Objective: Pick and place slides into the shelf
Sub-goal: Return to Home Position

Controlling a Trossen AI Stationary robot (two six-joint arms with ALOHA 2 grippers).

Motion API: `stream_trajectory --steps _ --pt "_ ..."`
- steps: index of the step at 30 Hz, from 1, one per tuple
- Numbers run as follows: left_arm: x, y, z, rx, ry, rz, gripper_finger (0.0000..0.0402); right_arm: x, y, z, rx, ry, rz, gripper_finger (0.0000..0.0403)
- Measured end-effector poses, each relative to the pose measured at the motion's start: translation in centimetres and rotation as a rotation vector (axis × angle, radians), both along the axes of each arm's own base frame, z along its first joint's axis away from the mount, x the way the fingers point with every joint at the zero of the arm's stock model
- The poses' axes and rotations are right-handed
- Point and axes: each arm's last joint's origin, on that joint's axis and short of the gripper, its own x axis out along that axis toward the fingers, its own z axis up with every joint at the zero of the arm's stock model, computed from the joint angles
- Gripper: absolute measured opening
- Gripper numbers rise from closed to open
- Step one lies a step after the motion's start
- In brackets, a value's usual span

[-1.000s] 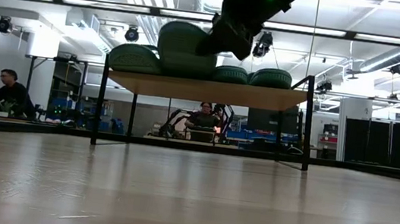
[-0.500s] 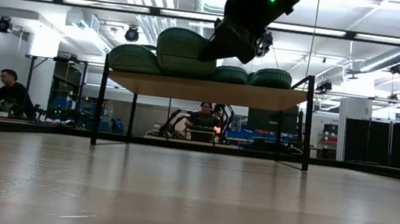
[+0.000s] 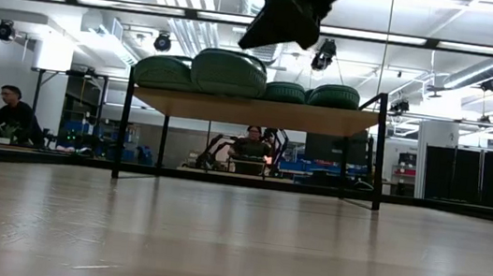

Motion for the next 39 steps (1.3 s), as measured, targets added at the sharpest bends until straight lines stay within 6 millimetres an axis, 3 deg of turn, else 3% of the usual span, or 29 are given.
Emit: stream_trajectory --steps 8,15,19,26,31,39 --pt "0.0 0.0 0.0 0.001 0.001 0.000 0.0178 0.0 0.3 1.8 0.007 -0.024 0.002 0.0202" --pt "0.0 0.0 0.0 -0.026 0.000 -0.009 0.0178 -1.4 0.2 3.8 0.103 -0.134 -0.035 0.0198" --pt "-0.3 0.2 -0.4 0.017 0.035 -0.011 0.0178 -3.5 0.4 5.1 0.197 -0.214 -0.005 0.0183" --pt "-0.3 0.1 -0.5 0.031 0.047 -0.042 0.0178 -8.8 0.5 5.6 0.369 -0.381 0.228 0.0138" --pt "-0.2 0.0 -0.4 0.050 0.038 -0.045 0.0178 -13.3 0.0 5.1 0.404 -0.519 0.306 0.0102" --pt "-0.2 0.0 0.0 0.076 0.002 -0.043 0.0178 -18.8 -1.2 3.2 0.493 -0.541 0.438 0.0014"
